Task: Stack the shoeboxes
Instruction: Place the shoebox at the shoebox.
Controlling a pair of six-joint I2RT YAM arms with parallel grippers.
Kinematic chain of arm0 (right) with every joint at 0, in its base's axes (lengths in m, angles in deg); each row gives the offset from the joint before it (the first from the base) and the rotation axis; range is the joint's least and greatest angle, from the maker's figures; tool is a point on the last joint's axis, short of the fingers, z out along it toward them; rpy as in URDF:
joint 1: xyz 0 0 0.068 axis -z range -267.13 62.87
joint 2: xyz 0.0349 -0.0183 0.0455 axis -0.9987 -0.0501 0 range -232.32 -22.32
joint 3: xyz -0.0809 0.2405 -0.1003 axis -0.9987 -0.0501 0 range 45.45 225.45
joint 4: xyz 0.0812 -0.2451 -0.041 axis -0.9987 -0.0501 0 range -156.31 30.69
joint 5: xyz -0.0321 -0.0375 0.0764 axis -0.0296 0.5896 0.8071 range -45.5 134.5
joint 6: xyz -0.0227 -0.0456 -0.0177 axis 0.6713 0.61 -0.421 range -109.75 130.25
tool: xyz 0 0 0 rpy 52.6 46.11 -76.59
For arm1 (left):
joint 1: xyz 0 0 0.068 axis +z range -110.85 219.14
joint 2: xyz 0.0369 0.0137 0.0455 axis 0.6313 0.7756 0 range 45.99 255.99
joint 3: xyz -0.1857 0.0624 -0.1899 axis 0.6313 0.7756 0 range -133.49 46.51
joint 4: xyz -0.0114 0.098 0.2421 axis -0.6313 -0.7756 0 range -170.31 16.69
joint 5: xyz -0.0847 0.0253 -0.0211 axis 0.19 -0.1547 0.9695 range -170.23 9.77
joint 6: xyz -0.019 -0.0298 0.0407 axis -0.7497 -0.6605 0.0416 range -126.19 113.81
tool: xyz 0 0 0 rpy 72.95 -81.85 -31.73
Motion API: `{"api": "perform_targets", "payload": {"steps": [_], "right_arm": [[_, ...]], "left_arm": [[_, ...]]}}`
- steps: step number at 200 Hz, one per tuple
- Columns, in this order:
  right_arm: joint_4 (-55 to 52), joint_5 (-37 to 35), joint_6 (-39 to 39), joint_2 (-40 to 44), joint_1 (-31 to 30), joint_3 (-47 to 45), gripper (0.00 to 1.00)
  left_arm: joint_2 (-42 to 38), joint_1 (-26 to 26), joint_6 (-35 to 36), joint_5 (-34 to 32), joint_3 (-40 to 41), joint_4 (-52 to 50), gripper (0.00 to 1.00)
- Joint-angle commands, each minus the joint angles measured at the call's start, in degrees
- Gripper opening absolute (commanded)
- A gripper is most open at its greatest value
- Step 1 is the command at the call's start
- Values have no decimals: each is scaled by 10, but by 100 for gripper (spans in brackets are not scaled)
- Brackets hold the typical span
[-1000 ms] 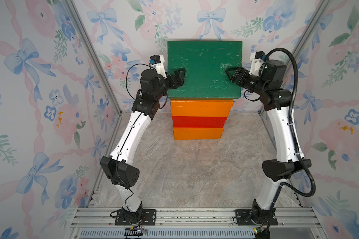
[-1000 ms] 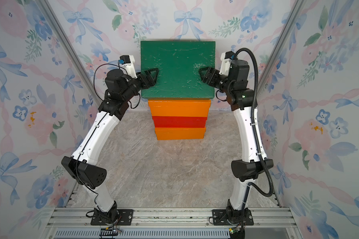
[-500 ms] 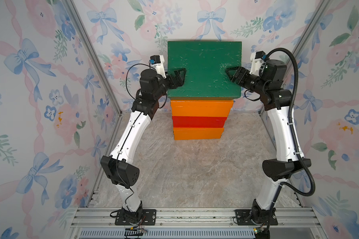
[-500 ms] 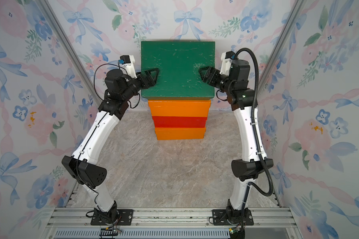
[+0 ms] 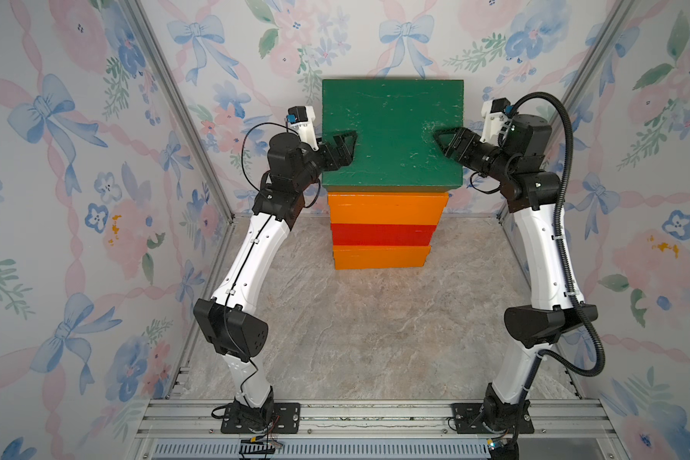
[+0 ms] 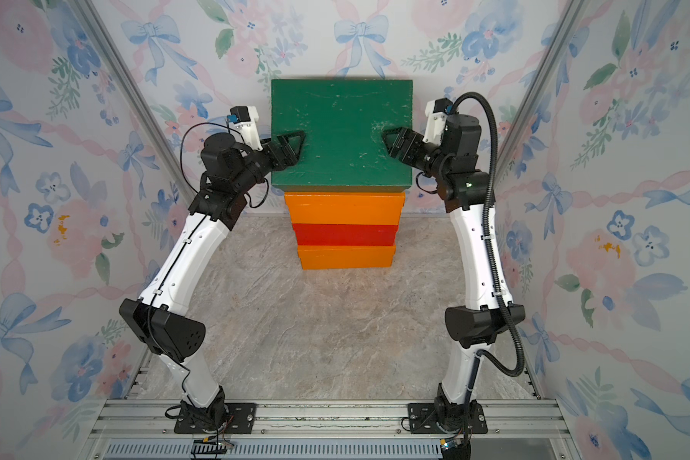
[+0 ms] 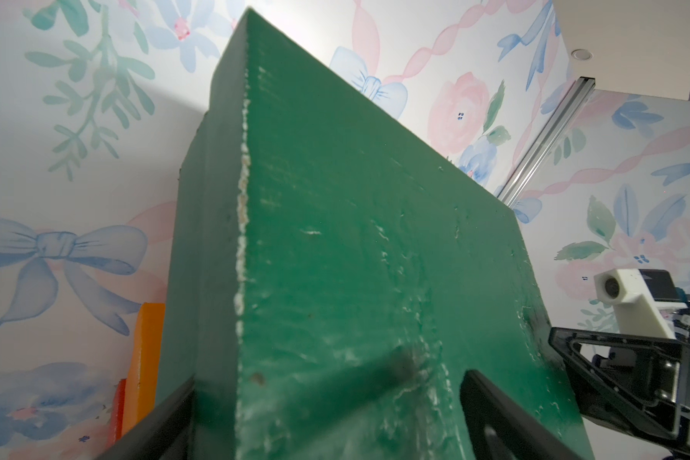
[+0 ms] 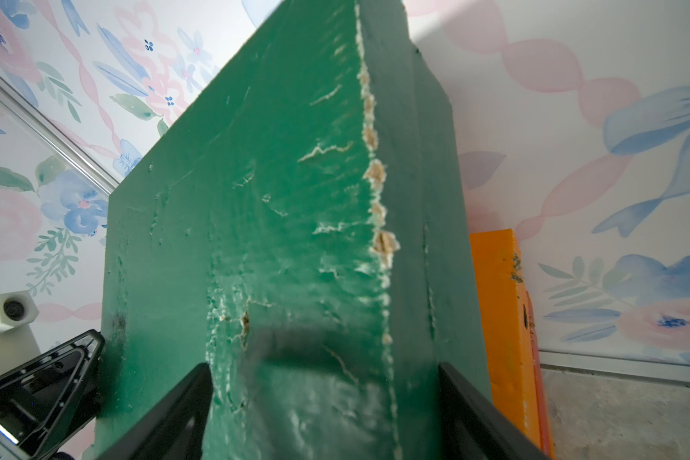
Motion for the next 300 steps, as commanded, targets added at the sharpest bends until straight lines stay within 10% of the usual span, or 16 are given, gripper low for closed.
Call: {"api": "perform_targets", "payload": {"steps": [1,300], "right_arm": [[26,59,-14,-15,-8,-3,86],[56,58,-49,-52,42,23,86]], "left_arm": [[17,-11,-7,75,5,2,98],[61,42,-25,99,-50,2,98]]}}
